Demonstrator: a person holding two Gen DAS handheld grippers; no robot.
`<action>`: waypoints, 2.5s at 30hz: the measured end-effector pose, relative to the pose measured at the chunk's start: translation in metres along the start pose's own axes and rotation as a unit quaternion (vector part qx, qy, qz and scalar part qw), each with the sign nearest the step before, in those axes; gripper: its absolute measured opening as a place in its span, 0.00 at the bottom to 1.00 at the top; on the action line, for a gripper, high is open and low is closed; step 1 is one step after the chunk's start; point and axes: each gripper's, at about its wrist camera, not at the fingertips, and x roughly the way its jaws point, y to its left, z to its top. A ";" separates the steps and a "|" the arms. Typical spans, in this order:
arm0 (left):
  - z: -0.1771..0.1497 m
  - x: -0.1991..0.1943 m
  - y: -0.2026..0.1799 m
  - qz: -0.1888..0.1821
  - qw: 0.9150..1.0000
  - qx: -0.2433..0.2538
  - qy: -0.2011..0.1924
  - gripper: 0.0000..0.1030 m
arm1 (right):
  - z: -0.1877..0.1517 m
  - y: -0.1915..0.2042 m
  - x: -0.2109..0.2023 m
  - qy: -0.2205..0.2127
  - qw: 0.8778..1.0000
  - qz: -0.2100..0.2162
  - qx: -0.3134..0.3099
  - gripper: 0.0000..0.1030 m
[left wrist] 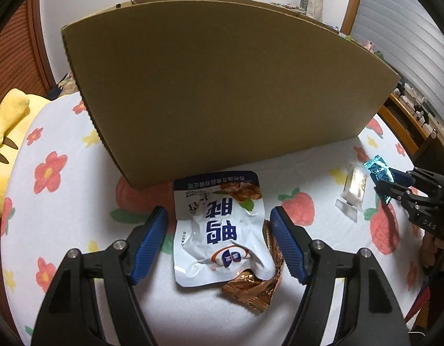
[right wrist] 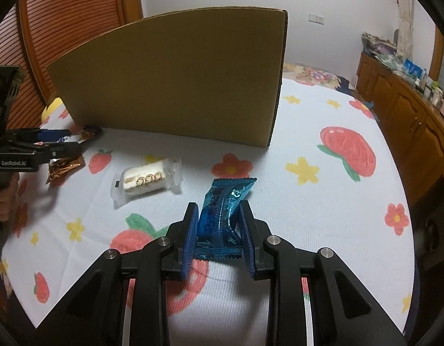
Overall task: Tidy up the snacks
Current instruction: 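Grasp the blue-wrapped candy with the right tool while the left tool grasps the white blue-lettered pouch, then lift the white pouch and blue candy and carry them over the box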
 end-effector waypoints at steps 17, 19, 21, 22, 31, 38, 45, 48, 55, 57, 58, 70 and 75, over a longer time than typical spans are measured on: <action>-0.029 -0.029 -0.010 0.013 0.999 0.014 -0.033 0.59 | 0.001 0.001 0.001 0.001 1.000 -0.005 -0.004 0.26; -0.030 -0.035 -0.011 0.017 0.999 0.015 -0.041 0.59 | 0.001 0.001 0.001 0.001 1.000 -0.005 -0.004 0.26; -0.031 -0.040 -0.014 0.019 0.998 0.017 -0.052 0.59 | 0.000 0.001 0.001 0.001 1.000 -0.006 -0.005 0.26; -0.031 -0.042 -0.013 0.019 0.998 0.017 -0.055 0.59 | 0.000 0.002 0.001 0.001 1.000 -0.007 -0.006 0.26; -0.035 -0.060 -0.017 0.021 0.996 0.023 -0.080 0.59 | 0.000 0.004 0.000 0.000 1.000 -0.013 -0.008 0.24; -0.031 -0.073 -0.025 0.013 0.995 0.031 -0.097 0.59 | -0.002 0.000 -0.009 -0.019 1.000 -0.011 0.004 0.20; -0.025 -0.082 -0.037 0.003 0.993 0.042 -0.110 0.59 | -0.004 0.005 -0.021 -0.033 0.999 0.001 0.008 0.19; -0.021 -0.086 -0.040 0.001 0.992 0.044 -0.117 0.59 | -0.002 0.007 -0.031 -0.045 0.999 0.008 0.009 0.20; -0.019 -0.094 -0.047 -0.001 0.990 0.050 -0.129 0.59 | 0.000 0.018 -0.057 -0.076 0.997 0.029 0.010 0.20; -0.018 -0.096 -0.050 -0.002 0.990 0.053 -0.132 0.59 | 0.002 0.022 -0.062 -0.083 0.996 0.032 0.008 0.20; -0.017 -0.098 -0.051 -0.002 0.990 0.054 -0.133 0.59 | 0.002 0.023 -0.065 -0.086 0.996 0.034 0.007 0.20; -0.010 -0.113 -0.057 -0.005 0.986 0.059 -0.153 0.59 | 0.018 0.036 -0.090 -0.117 0.992 0.047 -0.008 0.20; -0.007 -0.116 -0.058 -0.007 0.985 0.061 -0.160 0.59 | 0.023 0.041 -0.096 -0.126 0.991 0.049 -0.014 0.20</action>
